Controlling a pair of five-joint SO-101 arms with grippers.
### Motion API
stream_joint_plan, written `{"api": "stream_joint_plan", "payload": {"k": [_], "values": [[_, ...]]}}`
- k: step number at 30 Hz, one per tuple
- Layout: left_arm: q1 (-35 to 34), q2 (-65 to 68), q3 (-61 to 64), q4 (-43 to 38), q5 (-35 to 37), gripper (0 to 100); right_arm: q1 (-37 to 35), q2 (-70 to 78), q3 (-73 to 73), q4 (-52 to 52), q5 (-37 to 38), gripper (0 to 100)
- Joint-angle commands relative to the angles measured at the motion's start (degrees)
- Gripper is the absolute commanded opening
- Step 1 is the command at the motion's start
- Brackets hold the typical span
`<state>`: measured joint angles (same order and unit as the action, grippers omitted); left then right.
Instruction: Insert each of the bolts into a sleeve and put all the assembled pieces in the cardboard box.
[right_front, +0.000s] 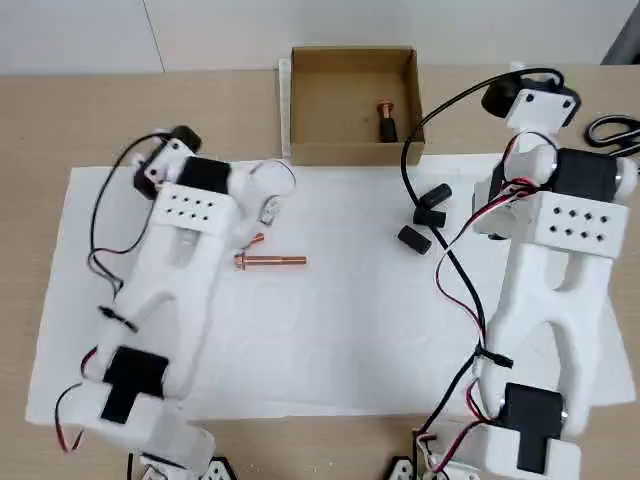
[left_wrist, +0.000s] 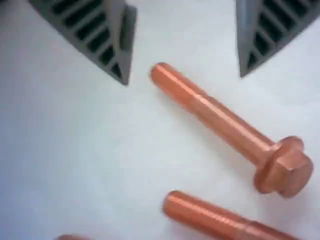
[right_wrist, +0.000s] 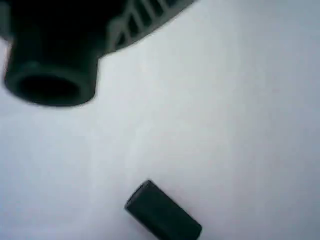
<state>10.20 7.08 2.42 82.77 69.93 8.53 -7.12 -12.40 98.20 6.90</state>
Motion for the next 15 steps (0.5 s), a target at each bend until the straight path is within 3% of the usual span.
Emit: {"api": "stream_joint_plan", "payload": {"k": [1,7,15], "values": [[1.1,4.0,-2.8,0.2,0.4,14,-0.1,-3.1,-0.2,0.7,-0.8,0.3],[0.8,12.0,-3.1,-1.6,2.0,13,-0.2,-3.1,-0.2,0.6,-0.8,0.3],[0.8,13.2,-2.8,-4.5,2.0,13,-0.2,-3.1,-0.2,0.6,-0.8,0.3]]}}
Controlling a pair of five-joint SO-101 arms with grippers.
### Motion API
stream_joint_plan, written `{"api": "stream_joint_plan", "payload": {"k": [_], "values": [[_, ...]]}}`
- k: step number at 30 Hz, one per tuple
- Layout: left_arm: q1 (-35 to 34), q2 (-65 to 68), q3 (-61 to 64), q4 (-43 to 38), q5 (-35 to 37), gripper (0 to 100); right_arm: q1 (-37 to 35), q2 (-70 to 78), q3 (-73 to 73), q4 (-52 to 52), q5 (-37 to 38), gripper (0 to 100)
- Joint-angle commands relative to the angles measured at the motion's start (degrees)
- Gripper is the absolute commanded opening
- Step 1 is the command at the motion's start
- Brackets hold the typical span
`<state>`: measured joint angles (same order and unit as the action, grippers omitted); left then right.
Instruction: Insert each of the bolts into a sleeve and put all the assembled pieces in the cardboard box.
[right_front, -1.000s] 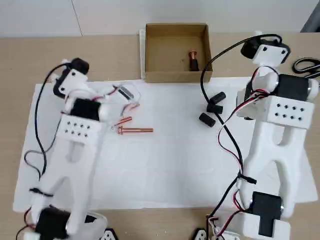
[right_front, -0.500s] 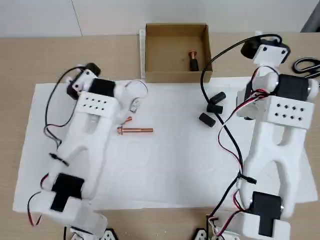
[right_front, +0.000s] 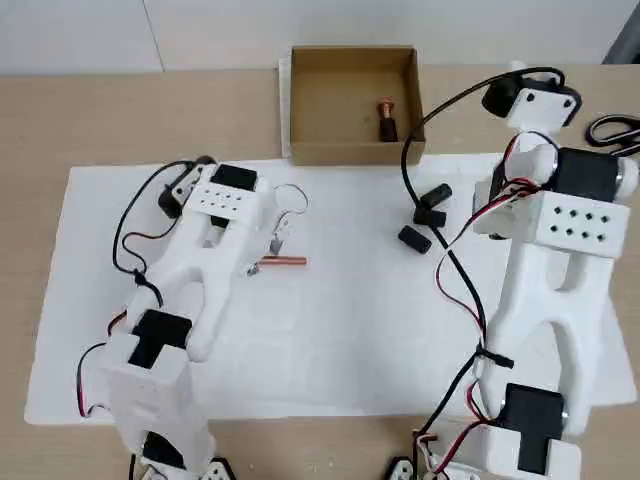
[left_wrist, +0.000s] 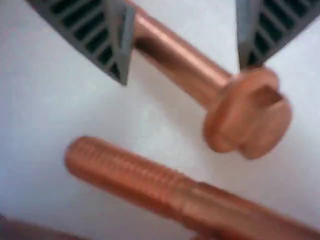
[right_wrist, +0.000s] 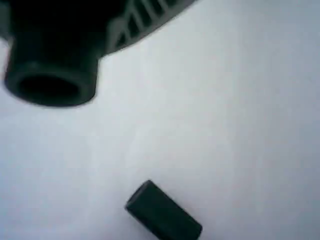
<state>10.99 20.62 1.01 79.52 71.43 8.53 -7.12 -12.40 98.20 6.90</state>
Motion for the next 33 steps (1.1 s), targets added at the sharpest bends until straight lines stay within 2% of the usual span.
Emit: {"api": "stream_joint_plan", "payload": {"k": [1,5,10,20,23,27,33], "values": [[0.0,-0.4,-1.4,-1.2,0.5,13,-0.2,-3.1,-0.2,0.6,-0.8,0.3],[0.0,-0.3,-1.4,-1.1,0.4,13,-0.1,-2.9,-0.2,0.6,-0.8,0.3],[0.0,-0.3,-1.4,-1.1,0.4,1,-0.1,-2.9,-0.2,0.6,-0.8,0.3],[0.4,-0.3,0.6,-0.8,-0.4,3,0.0,-2.9,-0.2,0.6,-0.8,0.3],[0.4,-0.9,0.5,0.7,-5.5,3,0.0,-2.9,-0.2,0.6,-0.8,0.3],[0.3,-2.4,-2.0,8.8,-12.8,3,0.0,-2.8,-0.2,0.6,-0.8,0.3],[0.4,-6.2,-2.4,16.1,-31.7,3,-0.2,-2.8,-0.2,0.6,-0.8,0.3]]}}
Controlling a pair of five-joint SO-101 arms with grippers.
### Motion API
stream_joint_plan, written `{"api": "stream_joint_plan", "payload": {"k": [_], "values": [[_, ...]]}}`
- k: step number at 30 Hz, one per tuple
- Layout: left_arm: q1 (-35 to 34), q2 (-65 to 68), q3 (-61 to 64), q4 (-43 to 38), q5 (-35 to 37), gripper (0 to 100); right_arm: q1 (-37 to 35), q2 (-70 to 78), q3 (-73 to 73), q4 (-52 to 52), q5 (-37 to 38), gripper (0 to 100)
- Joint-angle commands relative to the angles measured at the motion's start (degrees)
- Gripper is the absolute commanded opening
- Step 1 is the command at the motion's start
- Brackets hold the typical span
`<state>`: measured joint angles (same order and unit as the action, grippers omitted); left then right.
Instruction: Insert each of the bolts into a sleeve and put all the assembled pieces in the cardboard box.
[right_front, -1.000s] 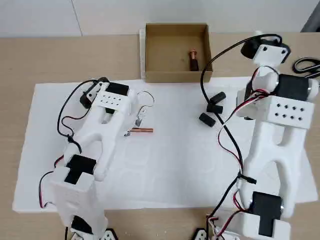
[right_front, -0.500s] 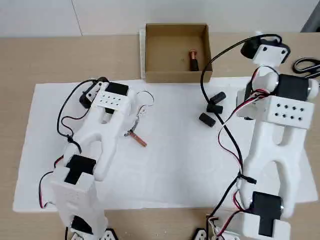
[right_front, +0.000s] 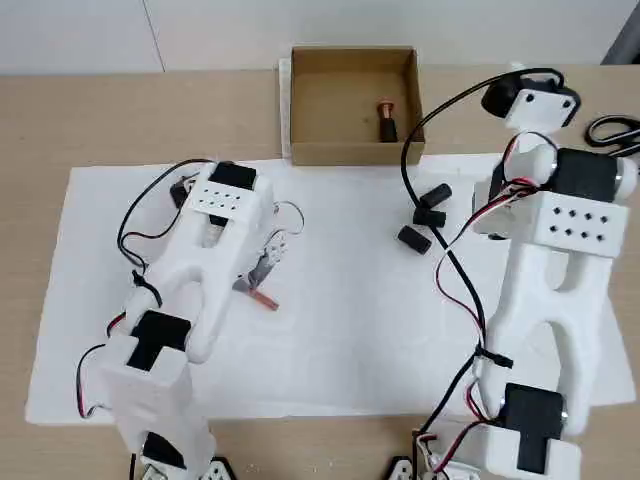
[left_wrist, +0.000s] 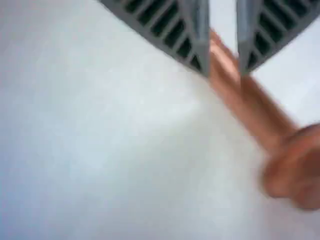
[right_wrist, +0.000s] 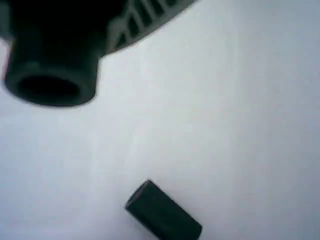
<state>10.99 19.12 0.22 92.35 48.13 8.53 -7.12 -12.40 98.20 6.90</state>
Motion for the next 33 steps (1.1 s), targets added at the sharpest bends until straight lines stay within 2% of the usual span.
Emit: {"api": "stream_joint_plan", "payload": {"k": [1,5,8,14,21,25,29,33], "values": [[0.4,-5.1,-1.6,4.0,-11.9,3,-0.2,-2.8,-0.2,0.6,-0.8,0.3],[0.0,-5.6,-1.6,4.5,-22.6,3,-0.2,-2.8,-0.2,0.6,-0.8,0.3],[0.5,-5.8,-2.0,4.2,-25.3,2,-0.2,-2.9,0.1,0.6,-0.8,0.3],[-2.5,-10.1,-6.0,5.6,-7.1,1,-0.2,-2.9,1.1,0.4,-0.9,0.3],[-2.6,-18.5,-4.8,8.0,-5.5,1,-0.2,-3.0,1.1,0.2,-0.9,0.3],[-2.5,-18.9,0.5,7.9,-0.8,1,-0.2,-3.0,1.1,0.2,-0.9,0.3],[-2.6,-18.9,6.9,3.9,0.1,1,-0.2,-2.9,1.1,0.1,-0.9,0.3],[-2.6,-18.9,13.8,-2.5,4.3,1,-0.2,-2.8,1.1,0.1,-0.9,0.3]]}}
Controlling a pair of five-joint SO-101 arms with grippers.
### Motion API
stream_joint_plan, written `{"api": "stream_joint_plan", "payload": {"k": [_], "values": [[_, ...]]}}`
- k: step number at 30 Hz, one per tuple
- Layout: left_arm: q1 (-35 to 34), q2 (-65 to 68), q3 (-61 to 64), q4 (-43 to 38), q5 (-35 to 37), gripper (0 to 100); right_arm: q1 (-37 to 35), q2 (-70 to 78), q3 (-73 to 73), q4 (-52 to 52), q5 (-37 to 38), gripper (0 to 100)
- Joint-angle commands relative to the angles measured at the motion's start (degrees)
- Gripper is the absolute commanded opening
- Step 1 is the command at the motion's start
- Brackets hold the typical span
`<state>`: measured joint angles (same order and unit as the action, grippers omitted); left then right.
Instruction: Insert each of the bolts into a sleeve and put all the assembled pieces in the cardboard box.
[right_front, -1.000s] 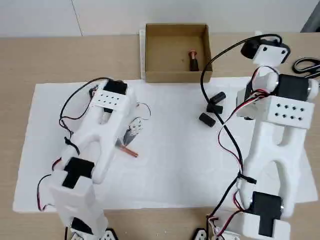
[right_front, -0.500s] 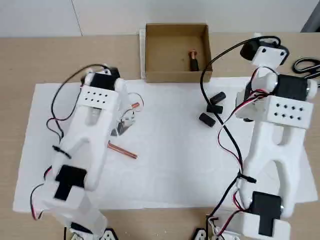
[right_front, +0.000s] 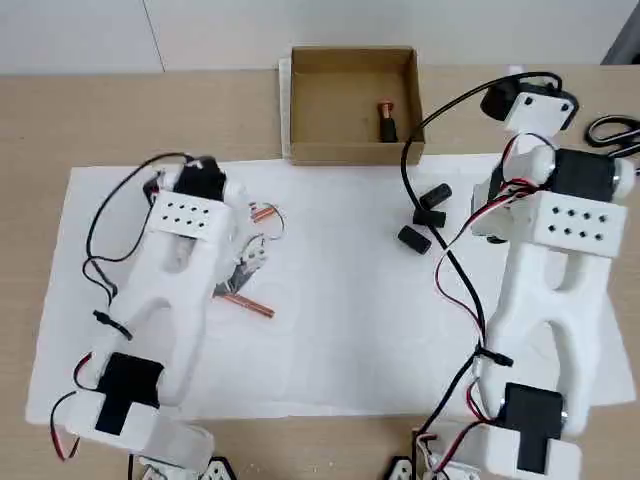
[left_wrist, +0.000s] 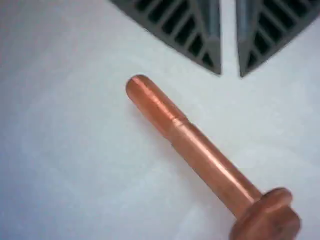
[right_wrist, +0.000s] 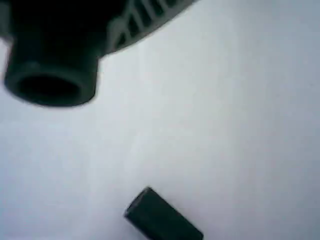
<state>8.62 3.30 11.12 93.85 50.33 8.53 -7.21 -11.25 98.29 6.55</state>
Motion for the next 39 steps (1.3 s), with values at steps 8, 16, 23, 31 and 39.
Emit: {"api": "stream_joint_plan", "payload": {"k": [8,16,23,31,39], "values": [[-0.3,-3.4,5.9,-6.9,4.8,12,-0.2,-2.6,-0.1,0.0,-0.5,0.3],[-5.4,-3.1,9.7,-10.0,5.9,15,-0.2,-2.6,-0.1,0.0,-0.5,0.3],[-6.9,-3.1,16.8,-17.0,6.1,15,-0.2,-2.6,-0.1,0.0,-0.5,0.3],[-6.9,-3.1,20.4,-22.4,6.2,15,-0.2,-2.6,0.1,0.0,-0.5,0.3],[-6.6,-3.1,21.4,-24.8,6.0,1,-0.2,-2.6,0.2,0.0,-0.5,0.3]]}}
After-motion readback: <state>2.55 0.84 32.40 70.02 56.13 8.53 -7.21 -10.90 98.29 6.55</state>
